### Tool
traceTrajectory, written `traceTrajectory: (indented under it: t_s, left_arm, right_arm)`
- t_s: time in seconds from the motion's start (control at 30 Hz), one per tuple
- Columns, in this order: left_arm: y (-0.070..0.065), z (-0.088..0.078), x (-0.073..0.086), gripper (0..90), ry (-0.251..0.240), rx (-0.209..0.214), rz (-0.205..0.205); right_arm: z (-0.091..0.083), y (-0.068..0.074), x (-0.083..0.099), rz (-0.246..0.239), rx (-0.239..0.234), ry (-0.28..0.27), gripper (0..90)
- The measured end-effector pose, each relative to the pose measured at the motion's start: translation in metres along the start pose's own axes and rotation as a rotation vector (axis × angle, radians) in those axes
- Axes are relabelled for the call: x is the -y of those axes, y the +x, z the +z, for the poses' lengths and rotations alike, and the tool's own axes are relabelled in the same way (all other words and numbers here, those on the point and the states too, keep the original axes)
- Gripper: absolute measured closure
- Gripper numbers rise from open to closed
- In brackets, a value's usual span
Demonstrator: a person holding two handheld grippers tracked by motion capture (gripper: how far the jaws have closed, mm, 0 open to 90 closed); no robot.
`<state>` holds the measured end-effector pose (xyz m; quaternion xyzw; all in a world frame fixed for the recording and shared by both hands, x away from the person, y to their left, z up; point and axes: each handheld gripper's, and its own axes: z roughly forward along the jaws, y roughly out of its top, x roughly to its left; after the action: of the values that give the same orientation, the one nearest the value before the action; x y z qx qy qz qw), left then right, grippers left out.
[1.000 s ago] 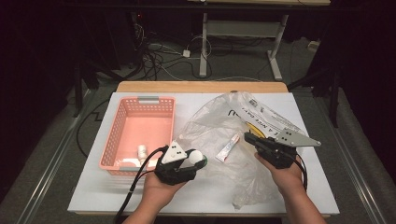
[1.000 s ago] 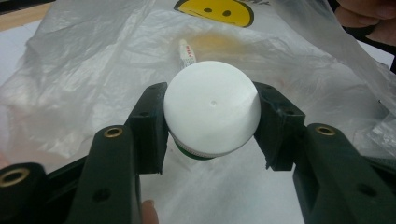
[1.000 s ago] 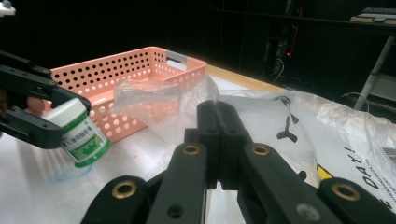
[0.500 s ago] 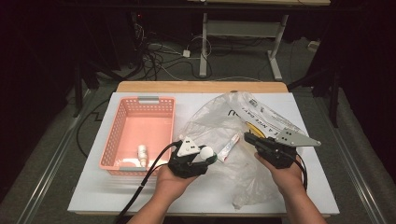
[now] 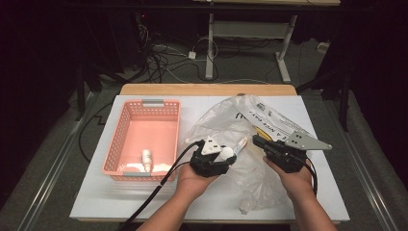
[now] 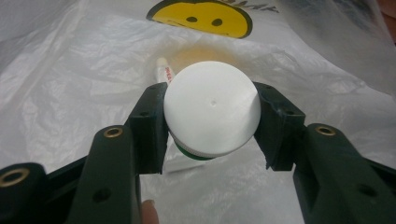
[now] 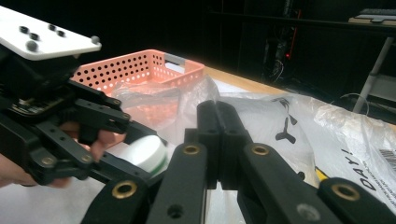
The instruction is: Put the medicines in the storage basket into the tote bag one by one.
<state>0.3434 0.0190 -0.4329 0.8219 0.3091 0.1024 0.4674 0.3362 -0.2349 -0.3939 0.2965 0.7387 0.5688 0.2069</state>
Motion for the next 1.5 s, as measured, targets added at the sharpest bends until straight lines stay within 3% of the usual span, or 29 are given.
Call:
traceTrajectory:
  t_s: [0.57,0.87,1.1,1.3,1.5]
  left_arm:
    - [-0.006,0.057,-0.006,48.8,0.008,0.008,-0.008]
    - [-0.007,0.080,-0.006,48.7,0.017,0.006,-0.005]
    - [-0.005,0.087,-0.006,48.6,0.022,-0.001,-0.010]
    - [-0.005,0.088,-0.007,47.9,0.025,0.028,-0.014]
    - [-0.007,0.083,-0.007,36.5,0.046,0.041,-0.011]
  right_arm:
    - [-0.002,-0.004,0.000,0.009,0.004,-0.009,90.0]
    - [-0.002,-0.005,0.000,0.004,0.004,-0.007,90.0]
    - [-0.002,-0.005,0.000,0.003,0.002,-0.006,90.0]
    - [-0.002,-0.005,0.001,-0.002,0.000,-0.006,90.0]
    - [-0.002,-0.005,0.001,-0.002,0.001,-0.005,90.0]
